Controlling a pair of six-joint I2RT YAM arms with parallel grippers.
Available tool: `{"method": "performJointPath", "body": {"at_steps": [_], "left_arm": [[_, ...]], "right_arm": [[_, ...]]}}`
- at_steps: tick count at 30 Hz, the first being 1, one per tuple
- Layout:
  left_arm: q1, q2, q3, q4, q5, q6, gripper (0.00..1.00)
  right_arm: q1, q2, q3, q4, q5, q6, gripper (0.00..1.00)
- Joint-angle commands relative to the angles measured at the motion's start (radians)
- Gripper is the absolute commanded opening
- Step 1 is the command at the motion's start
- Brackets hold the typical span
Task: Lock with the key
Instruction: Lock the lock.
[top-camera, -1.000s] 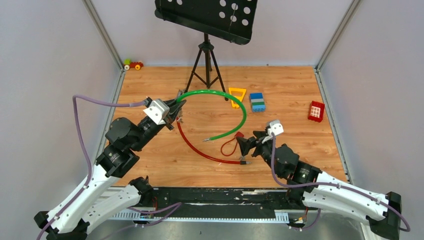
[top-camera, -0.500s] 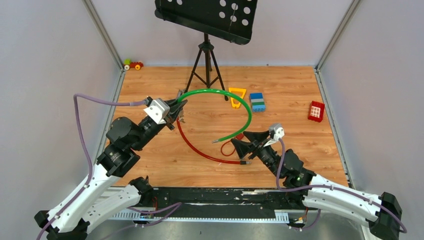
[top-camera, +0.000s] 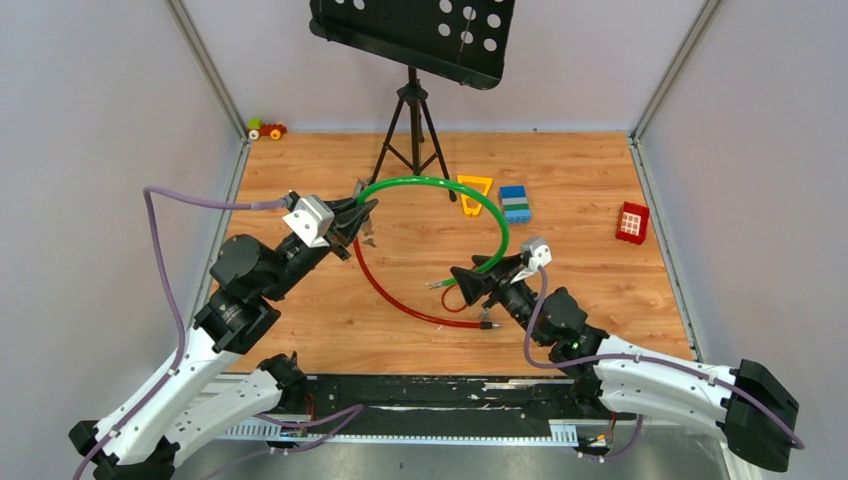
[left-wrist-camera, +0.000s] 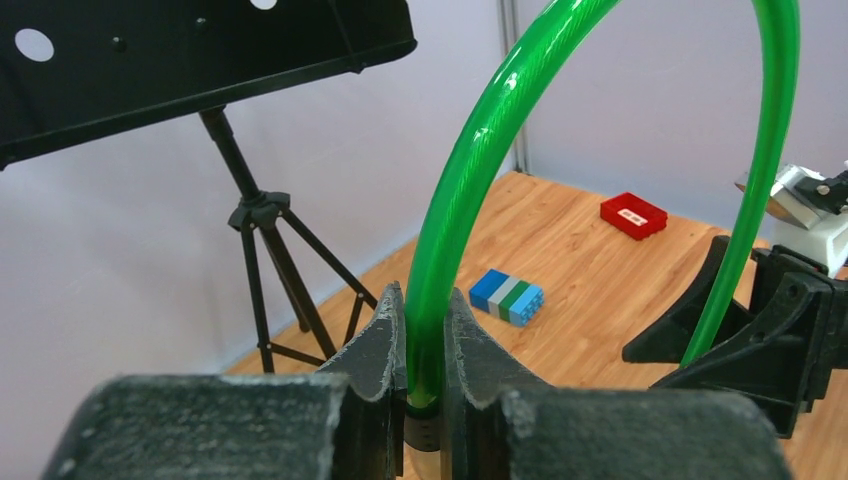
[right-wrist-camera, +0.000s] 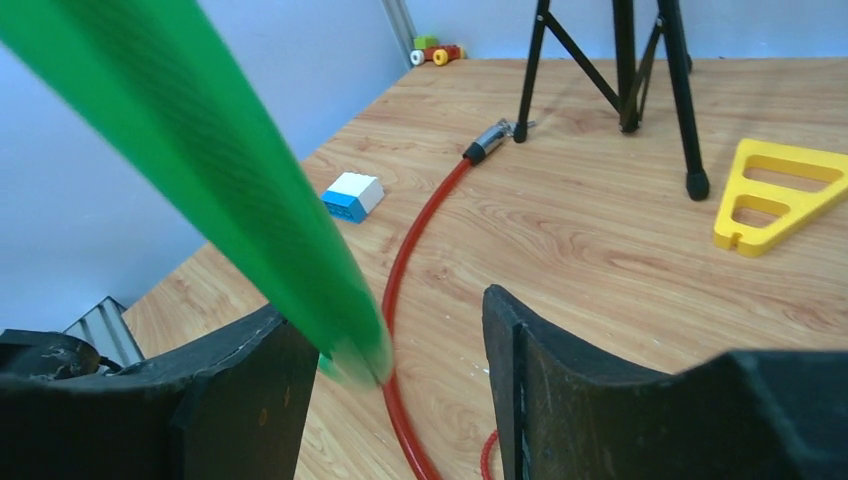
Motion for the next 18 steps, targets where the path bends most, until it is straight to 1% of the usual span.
{"method": "performJointPath", "body": {"at_steps": [1,2,3,7,8,9,11,13,16,18], "left_arm": [[0.001,-0.010,0.033,0.115,0.010,-0.044,0.00],[0.001,-0.010,0.033,0.115,0.011,-0.044,0.00],[0.001,-0.013,0.032,0.114,0.011,-0.042,0.00],[0.001,-0.016,0.027,0.113,0.005,-0.038,0.00],[0.001,-0.017,0.027,0.114,0.003,-0.038,0.00],[0.001,-0.017,0.026,0.114,0.000,-0.037,0.00],[0.001,-0.019,0.021,0.121,-0.002,-0.047,0.00],[0.001,-0.020,0.013,0.149,0.003,-0.096,0.00],[0.002,-0.016,-0.008,0.227,0.140,-0.153,0.00],[0.001,-0.021,-0.051,0.333,0.238,-0.203,0.00]], "right_arm": [[-0.004,0.035,0.056,0.142,-0.053,0.017,0.57],[-0.004,0.037,0.057,0.142,-0.052,0.018,0.54],[-0.004,0.038,0.059,0.141,-0.049,0.017,0.48],[-0.004,0.014,0.061,0.108,-0.013,0.033,0.16],[-0.004,0.003,0.065,0.090,0.000,0.038,0.09],[-0.004,-0.013,0.069,0.071,0.012,0.042,0.05],[-0.004,-0.039,0.085,0.032,0.035,0.050,0.00],[-0.004,-0.064,0.113,0.011,0.031,0.033,0.00],[-0.004,-0.090,0.198,-0.042,0.011,-0.028,0.00],[-0.004,-0.099,0.287,-0.073,-0.021,-0.060,0.00]]}}
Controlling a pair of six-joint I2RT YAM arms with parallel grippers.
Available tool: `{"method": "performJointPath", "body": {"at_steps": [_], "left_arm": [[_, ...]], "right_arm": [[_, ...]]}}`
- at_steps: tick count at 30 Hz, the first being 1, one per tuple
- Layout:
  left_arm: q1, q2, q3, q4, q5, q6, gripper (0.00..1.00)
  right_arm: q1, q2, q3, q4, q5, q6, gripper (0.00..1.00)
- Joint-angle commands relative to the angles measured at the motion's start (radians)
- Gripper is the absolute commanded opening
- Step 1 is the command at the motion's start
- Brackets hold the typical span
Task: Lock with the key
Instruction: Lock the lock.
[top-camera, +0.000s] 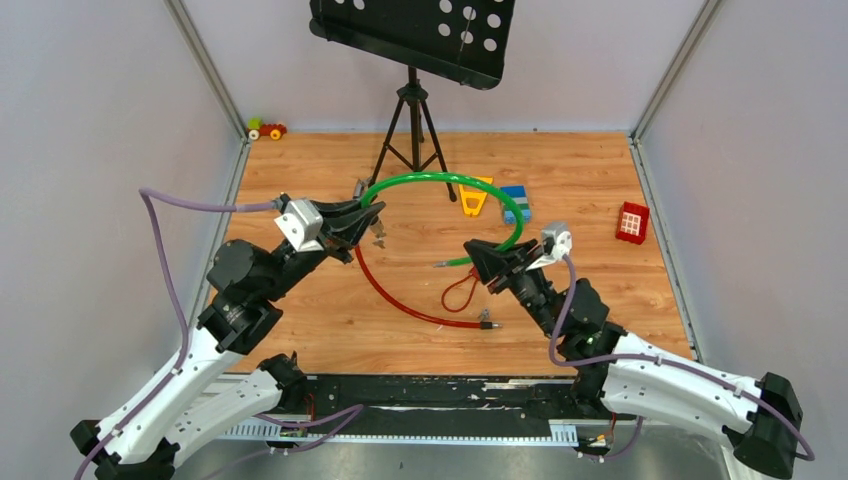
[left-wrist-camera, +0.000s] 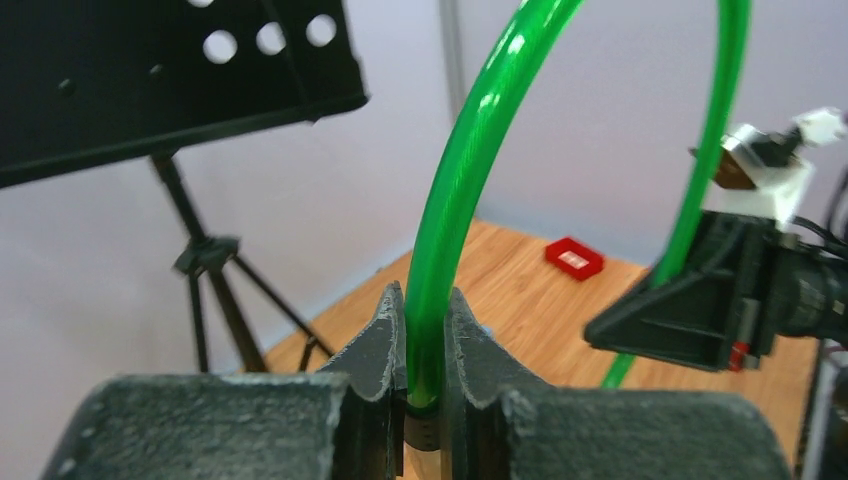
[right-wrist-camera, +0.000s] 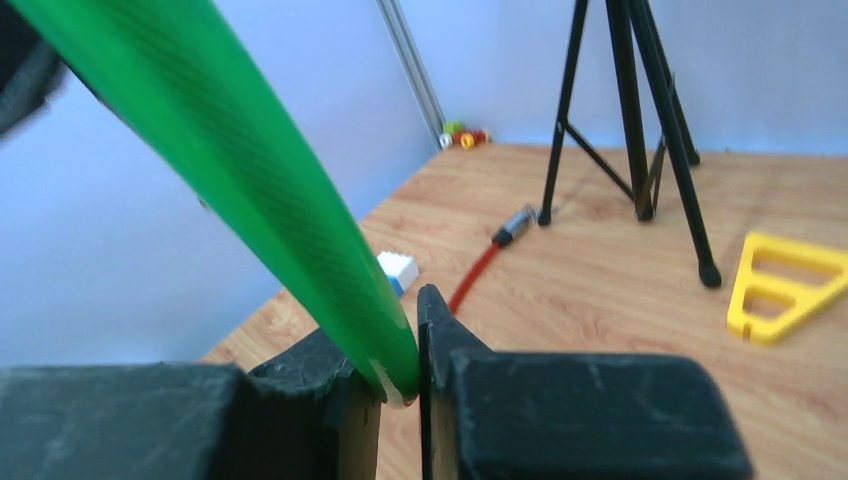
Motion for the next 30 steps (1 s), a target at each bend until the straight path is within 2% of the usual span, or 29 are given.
{"method": "performJointPath", "body": {"at_steps": [1,6,10,17,30], "left_arm": [[0.001,-0.024,-0.066,0.328,0.201,-0.155,0.00],[0.000,-0.041,-0.168,0.606,0.254,-0.267,0.00],[0.000,-0.036,-0.197,0.695,0.293,-0.311,0.00],[0.000,-0.028,-0.193,0.693,0.299,-0.321,0.00],[0.000,-0.034,-0.184,0.612,0.271,-0.280,0.00]], "right_arm": [[-0.004,-0.034,0.224,-0.051,-0.051,-0.077,0.00],[-0.004,0.007,0.431,-0.116,-0.150,-0.088,0.00],[-0.003,0.071,0.544,-0.127,-0.202,-0.084,0.00],[0.054,0.171,0.643,-0.162,-0.176,-0.149,0.00],[0.098,0.180,0.662,-0.123,-0.222,-0.143,0.00]]}}
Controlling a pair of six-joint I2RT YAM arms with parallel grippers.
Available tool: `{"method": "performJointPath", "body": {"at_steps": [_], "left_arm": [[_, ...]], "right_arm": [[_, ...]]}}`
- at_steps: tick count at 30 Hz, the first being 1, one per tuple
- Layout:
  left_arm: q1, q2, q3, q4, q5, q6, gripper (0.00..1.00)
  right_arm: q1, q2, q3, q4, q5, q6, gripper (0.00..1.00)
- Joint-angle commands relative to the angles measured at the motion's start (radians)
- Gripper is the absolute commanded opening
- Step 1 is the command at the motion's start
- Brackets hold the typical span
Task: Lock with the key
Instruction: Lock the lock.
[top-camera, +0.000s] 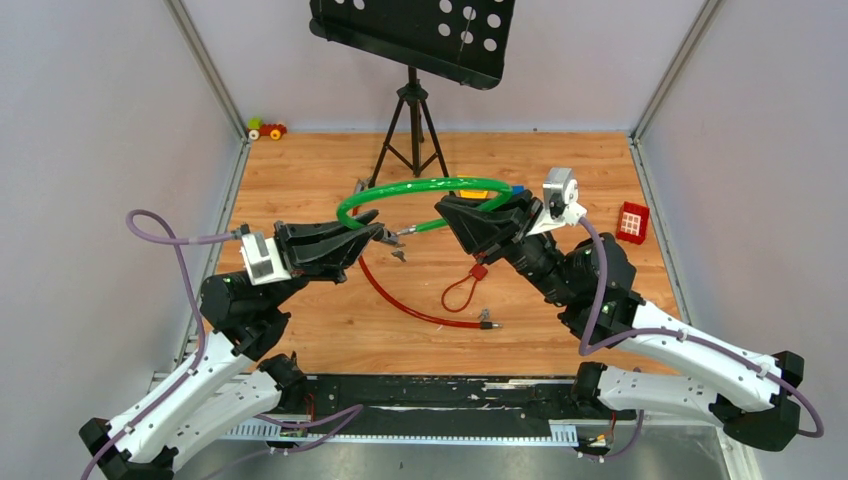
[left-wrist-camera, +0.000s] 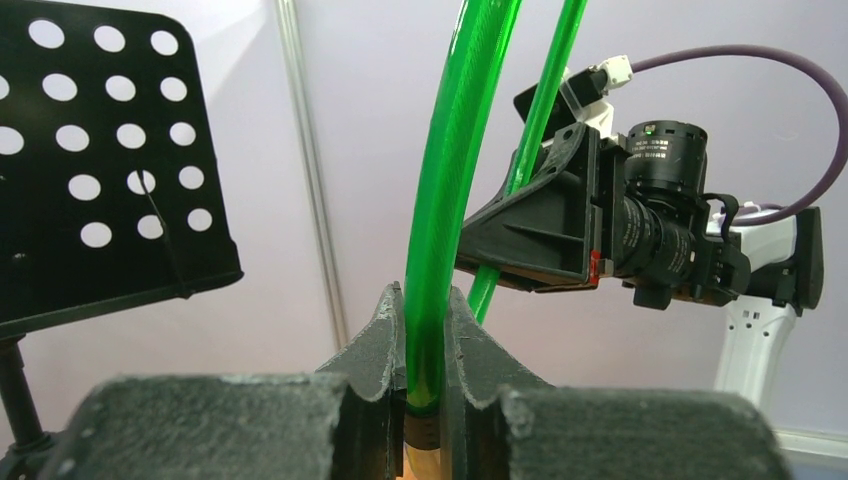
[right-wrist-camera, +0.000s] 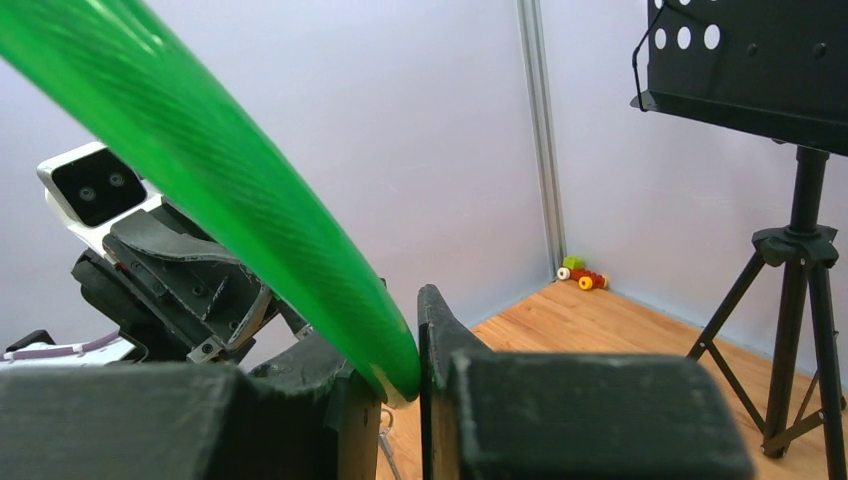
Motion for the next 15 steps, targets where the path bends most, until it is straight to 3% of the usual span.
{"method": "performJointPath", "body": {"at_steps": [1,15], "left_arm": [[0.000,0.003,0.016,-0.005,0.016,0.009,0.00],[0.000,0.056,0.043,-0.022,0.114,-0.022,0.00]], "right_arm": [[0.012,-0.012,0.046,0.079,-0.032,0.004,0.00],[0.017,0.009,0.056,0.089,-0.045,0.005,0.00]]}}
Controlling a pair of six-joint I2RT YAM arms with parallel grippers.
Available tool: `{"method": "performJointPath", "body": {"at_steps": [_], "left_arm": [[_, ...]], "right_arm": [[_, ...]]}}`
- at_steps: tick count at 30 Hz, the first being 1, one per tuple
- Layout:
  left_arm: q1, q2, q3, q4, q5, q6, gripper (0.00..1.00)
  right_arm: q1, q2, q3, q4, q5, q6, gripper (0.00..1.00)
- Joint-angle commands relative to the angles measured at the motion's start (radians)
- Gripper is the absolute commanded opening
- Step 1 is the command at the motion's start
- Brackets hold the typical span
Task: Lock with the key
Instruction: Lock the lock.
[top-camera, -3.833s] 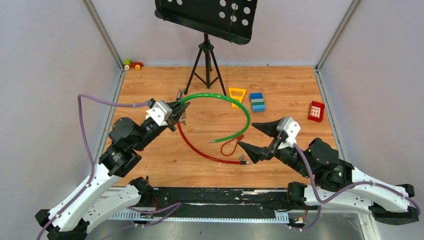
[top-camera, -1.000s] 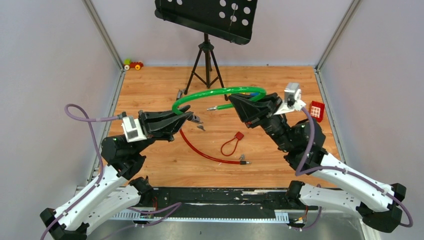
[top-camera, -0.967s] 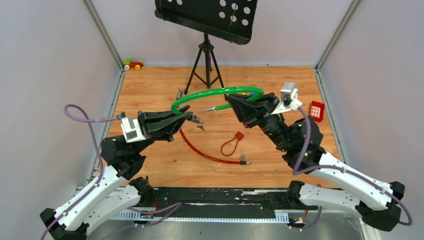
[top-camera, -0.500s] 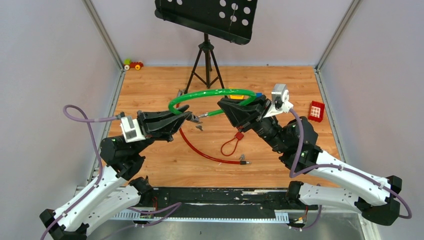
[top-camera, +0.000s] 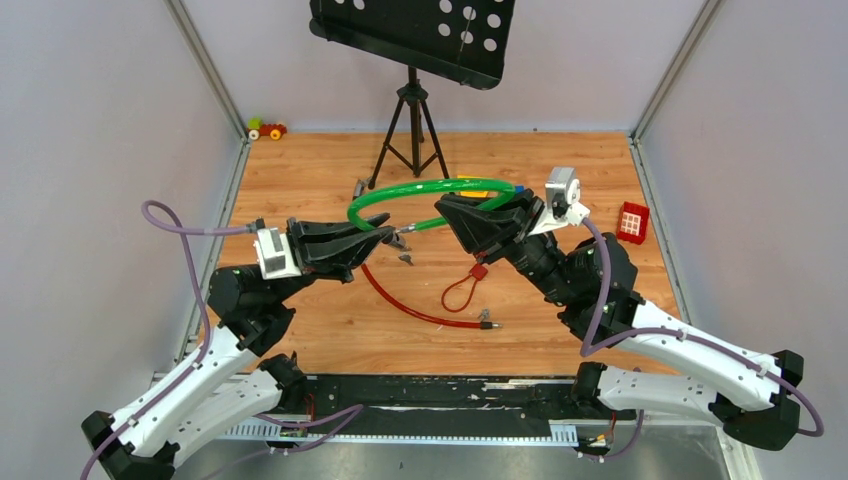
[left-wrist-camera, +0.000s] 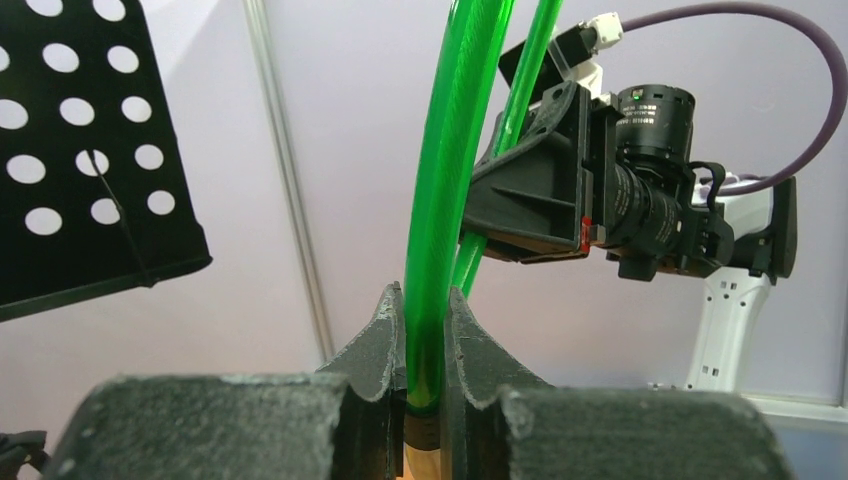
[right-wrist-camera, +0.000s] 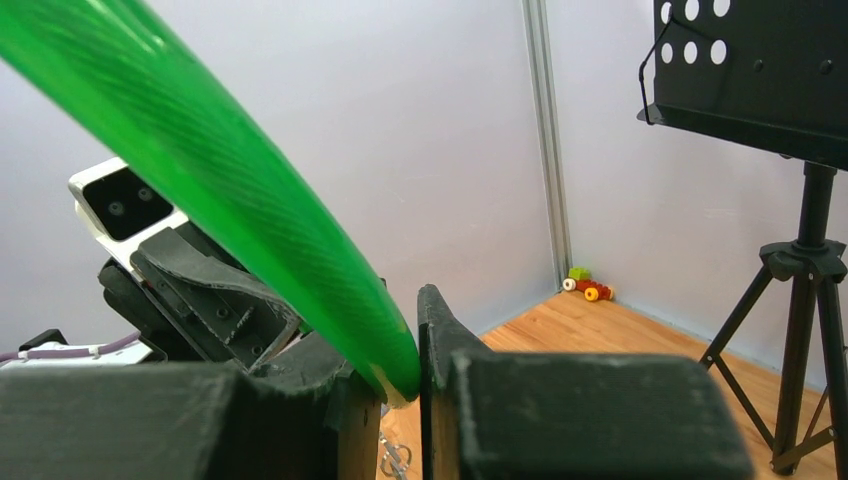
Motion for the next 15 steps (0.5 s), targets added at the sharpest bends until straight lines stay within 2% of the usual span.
{"method": "performJointPath", "body": {"at_steps": [1,8,15], "left_arm": [[0.000,0.018,0.033,-0.010,0.057,-0.016,0.00],[0.000,0.015,0.036,-0.012,0.047,-0.016,0.00],[0.000,-0.006,0.039,-0.045,0.024,0.014,0.00]], "right_arm": [[0.013,0.003,0.051,0.070,-0.035,0.007,0.00],[0.023,0.014,0.046,0.065,-0.049,0.012,0.00],[0.040,-0.011,0.030,0.033,0.009,-0.050,0.00]]}}
